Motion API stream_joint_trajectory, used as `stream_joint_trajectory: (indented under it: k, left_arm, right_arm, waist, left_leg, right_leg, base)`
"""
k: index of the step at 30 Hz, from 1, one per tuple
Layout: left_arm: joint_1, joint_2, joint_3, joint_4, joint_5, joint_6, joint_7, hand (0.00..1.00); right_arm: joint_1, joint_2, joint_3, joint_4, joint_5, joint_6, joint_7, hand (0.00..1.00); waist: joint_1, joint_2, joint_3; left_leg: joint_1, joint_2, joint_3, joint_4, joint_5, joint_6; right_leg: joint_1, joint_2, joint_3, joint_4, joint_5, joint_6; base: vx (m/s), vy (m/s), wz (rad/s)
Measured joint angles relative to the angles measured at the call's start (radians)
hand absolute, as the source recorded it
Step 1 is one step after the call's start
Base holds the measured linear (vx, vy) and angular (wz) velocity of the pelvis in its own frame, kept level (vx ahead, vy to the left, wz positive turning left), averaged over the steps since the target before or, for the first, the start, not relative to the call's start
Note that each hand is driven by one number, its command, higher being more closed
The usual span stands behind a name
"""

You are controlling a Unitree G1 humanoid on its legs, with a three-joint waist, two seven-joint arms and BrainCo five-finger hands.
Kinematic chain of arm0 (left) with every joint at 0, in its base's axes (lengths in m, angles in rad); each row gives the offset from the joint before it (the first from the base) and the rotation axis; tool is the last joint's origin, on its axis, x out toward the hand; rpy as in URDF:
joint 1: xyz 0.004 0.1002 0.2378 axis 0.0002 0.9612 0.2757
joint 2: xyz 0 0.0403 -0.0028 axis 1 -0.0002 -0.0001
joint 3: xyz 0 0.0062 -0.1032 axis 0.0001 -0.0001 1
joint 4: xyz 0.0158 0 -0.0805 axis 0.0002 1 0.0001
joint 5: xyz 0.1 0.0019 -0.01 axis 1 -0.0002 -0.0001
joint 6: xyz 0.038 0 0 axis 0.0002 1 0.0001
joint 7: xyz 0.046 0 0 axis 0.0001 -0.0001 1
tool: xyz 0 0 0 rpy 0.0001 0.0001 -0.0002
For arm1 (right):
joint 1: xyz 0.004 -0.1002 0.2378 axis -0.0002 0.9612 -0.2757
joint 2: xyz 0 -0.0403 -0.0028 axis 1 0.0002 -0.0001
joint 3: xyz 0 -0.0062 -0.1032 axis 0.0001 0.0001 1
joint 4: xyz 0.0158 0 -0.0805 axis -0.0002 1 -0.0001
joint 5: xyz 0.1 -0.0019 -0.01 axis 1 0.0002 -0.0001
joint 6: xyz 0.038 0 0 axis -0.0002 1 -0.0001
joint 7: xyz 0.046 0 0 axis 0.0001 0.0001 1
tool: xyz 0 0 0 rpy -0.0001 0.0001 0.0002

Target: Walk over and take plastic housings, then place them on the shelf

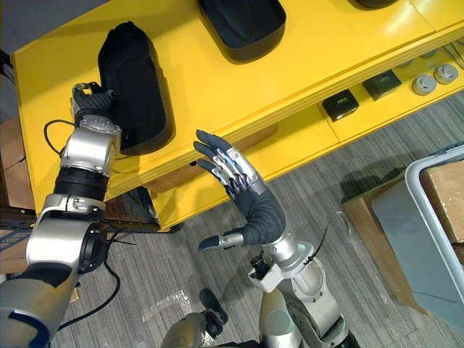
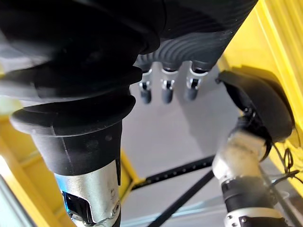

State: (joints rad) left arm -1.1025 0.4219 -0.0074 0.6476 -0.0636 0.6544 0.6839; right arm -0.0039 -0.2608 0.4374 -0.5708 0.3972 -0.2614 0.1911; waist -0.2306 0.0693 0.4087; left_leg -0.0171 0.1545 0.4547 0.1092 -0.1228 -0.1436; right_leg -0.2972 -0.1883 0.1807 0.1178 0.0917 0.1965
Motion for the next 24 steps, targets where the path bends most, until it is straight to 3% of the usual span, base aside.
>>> stream_joint_trajectory:
  k: [6,11,16,19,20,21,22,23,24]
  left_arm:
    - [-0.008,-0.001,0.038,-0.050,-0.052,-0.177,0.268,0.00]
    - [-0.097,0.000,0.037,-0.161,-0.033,-0.321,0.365,0.00]
    - [-0.099,0.004,0.029,-0.263,0.006,-0.446,0.369,0.00]
    - [0.004,0.017,0.028,-0.449,0.002,-0.577,0.332,0.00]
    - [0.073,0.020,0.028,-0.545,0.002,-0.613,0.312,0.00]
    - [0.248,0.006,0.035,-0.765,-0.029,-0.687,0.241,0.00]
    - [0.326,-0.012,0.037,-0.843,-0.041,-0.713,0.216,0.00]
    - [0.490,-0.066,0.040,-0.972,-0.049,-0.757,0.167,0.00]
    - [0.640,-0.142,0.043,-1.067,-0.050,-0.795,0.111,0.00]
  right_arm:
    - [0.081,0.001,0.032,-0.001,-0.001,-0.027,-0.017,0.00]
    - [0.137,0.009,0.074,-0.012,0.001,-0.046,0.007,0.00]
    - [0.134,0.018,0.097,-0.038,0.001,-0.050,0.048,0.00]
    - [0.107,0.024,0.099,-0.046,-0.013,-0.068,0.036,0.00]
    - [0.090,0.024,0.099,-0.045,-0.022,-0.068,0.022,0.00]
    - [0.044,0.026,0.092,-0.031,-0.053,-0.065,-0.021,0.00]
    - [0.024,0.028,0.090,-0.019,-0.064,-0.060,-0.045,0.00]
    - [-0.018,0.039,0.071,0.019,-0.077,-0.045,-0.086,0.00]
    - [-0.053,0.056,0.039,0.062,-0.080,-0.029,-0.127,1.00]
  waist:
    - [0.000,-0.013,0.007]
    - [0.000,-0.016,0.005]
    - [0.004,-0.022,0.002]
    - [0.013,-0.025,-0.021]
    - [0.016,-0.025,-0.025]
    - [0.022,-0.023,-0.030]
    - [0.028,-0.022,-0.035]
    - [0.046,-0.021,-0.044]
    - [0.068,-0.023,-0.047]
  left_leg:
    - [0.010,0.000,0.018,-0.001,0.000,-0.001]
    - [0.024,-0.002,0.021,-0.012,0.000,-0.001]
    - [0.051,-0.003,0.009,-0.014,0.000,-0.001]
    - [0.047,-0.003,-0.033,-0.012,0.006,0.000]
    - [0.049,-0.003,-0.042,-0.012,0.010,0.001]
    - [0.047,-0.004,-0.073,-0.011,0.012,0.003]
    - [0.047,-0.005,-0.087,-0.011,0.014,0.003]
    - [0.039,-0.006,-0.113,-0.007,0.018,0.005]
    - [0.017,-0.007,-0.146,0.009,0.019,0.008]
  right_leg:
    - [-0.001,0.002,0.013,0.005,0.000,0.000]
    - [0.006,0.002,0.013,0.009,0.000,0.000]
    - [0.045,-0.002,-0.004,0.008,0.000,-0.001]
    - [0.059,-0.010,-0.039,0.008,-0.002,-0.003]
    - [0.069,-0.012,-0.048,0.009,-0.002,-0.003]
    - [0.091,-0.019,-0.074,0.008,-0.007,-0.003]
    - [0.097,-0.022,-0.085,0.009,-0.008,-0.003]
    - [0.108,-0.028,-0.106,0.003,-0.008,-0.003]
    - [0.122,-0.037,-0.138,-0.009,-0.008,-0.003]
  base:
    - [0.01,-0.003,-0.04]
    - [0.01,0.000,-0.01]
    - [0.01,0.002,0.06]
    - [-0.01,-0.018,0.25]
    - [-0.01,-0.016,0.35]
    - [-0.01,-0.011,0.41]
    - [-0.02,-0.012,0.53]
    - [-0.02,-0.018,0.63]
    - [-0.03,-0.022,0.68]
